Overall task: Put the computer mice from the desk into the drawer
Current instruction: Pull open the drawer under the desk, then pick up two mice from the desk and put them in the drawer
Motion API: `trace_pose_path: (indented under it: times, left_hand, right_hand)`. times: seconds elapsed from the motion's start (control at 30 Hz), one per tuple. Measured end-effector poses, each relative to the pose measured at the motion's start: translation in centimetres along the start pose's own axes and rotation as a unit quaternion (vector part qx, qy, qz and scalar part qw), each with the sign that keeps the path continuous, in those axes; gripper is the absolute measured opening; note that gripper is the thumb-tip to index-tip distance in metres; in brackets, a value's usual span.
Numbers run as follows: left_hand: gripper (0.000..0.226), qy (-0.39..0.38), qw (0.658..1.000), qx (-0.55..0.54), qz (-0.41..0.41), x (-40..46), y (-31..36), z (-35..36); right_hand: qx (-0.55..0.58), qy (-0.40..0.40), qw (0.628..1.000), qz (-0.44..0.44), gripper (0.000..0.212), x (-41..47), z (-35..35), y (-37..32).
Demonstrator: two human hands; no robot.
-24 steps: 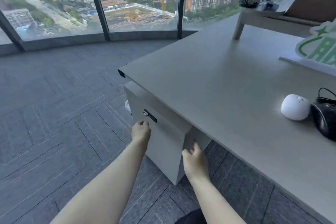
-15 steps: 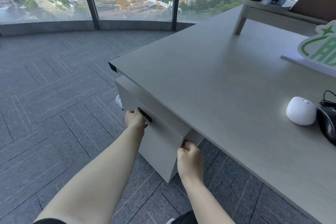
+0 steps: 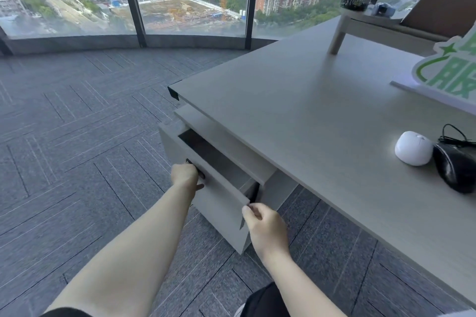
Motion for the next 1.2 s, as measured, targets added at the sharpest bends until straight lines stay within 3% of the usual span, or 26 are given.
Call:
trace_pose_path:
  times: [0.13, 0.37, 0.53, 0.73, 0.8, 0.87, 0.93, 1.0, 1.1, 1.2]
  left_hand:
    - [0.015, 0.043, 0.999, -0.027, 0.005, -0.5, -2.9, -6.1]
    - [0.025, 0.083, 0.995, -0.054, -0.019, 0.0, -8.1, -16.3]
    - [0.026, 0.089, 0.995, -0.054, 0.003, -1.6, -9.6, -21.0]
    - [0.021, 0.097, 0.994, -0.041, 0.006, -2.1, -11.1, -24.8]
    - [0.023, 0.102, 0.995, -0.021, -0.004, -2.8, -11.3, -25.6]
    - [0.03, 0.162, 0.985, 0.06, 0.015, -4.5, -10.1, -27.2]
    - [0.033, 0.257, 0.946, 0.177, 0.089, -7.5, -6.6, -28.2]
    - [0.033, 0.289, 0.909, 0.203, 0.221, -12.2, -1.5, -26.0]
    - [0.027, 0.201, 0.882, 0.197, 0.379, -18.0, 5.3, -17.9]
    - [0.023, 0.057, 0.861, 0.222, 0.453, -22.4, 9.3, -6.3]
  right_hand:
    - [-0.027, -0.064, 0.997, -0.03, 0.051, -2.6, 2.9, 0.1]
    - [-0.05, -0.205, 0.977, -0.031, 0.046, -7.7, 9.6, 0.2]
    - [-0.087, -0.245, 0.963, -0.066, 0.055, -10.8, 13.3, -0.3]
    - [-0.12, -0.292, 0.945, -0.084, 0.051, -14.0, 15.9, -0.7]
    - [-0.122, -0.309, 0.94, -0.075, 0.051, -14.6, 16.5, -0.6]
    - [-0.112, -0.313, 0.94, -0.074, 0.051, -14.9, 16.3, -0.9]
    - [-0.078, -0.276, 0.954, -0.094, 0.052, -14.4, 14.5, -2.3]
    - [-0.026, -0.215, 0.969, -0.12, 0.044, -13.0, 10.6, -4.6]
    - [0.03, -0.073, 0.983, -0.167, 0.019, -10.3, 1.3, -8.6]
    - [0.016, 0.094, 0.971, -0.218, 0.019, -7.9, -9.5, -11.2]
Point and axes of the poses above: each hand's wrist, its own x-axis towards the middle knuckle, its own z-axis out of the palm, y = z × x, the point moved 9 cm from there along x, towards the middle knuckle, and after that the axes turned 9 degrees about x, right-handed, at the moved point
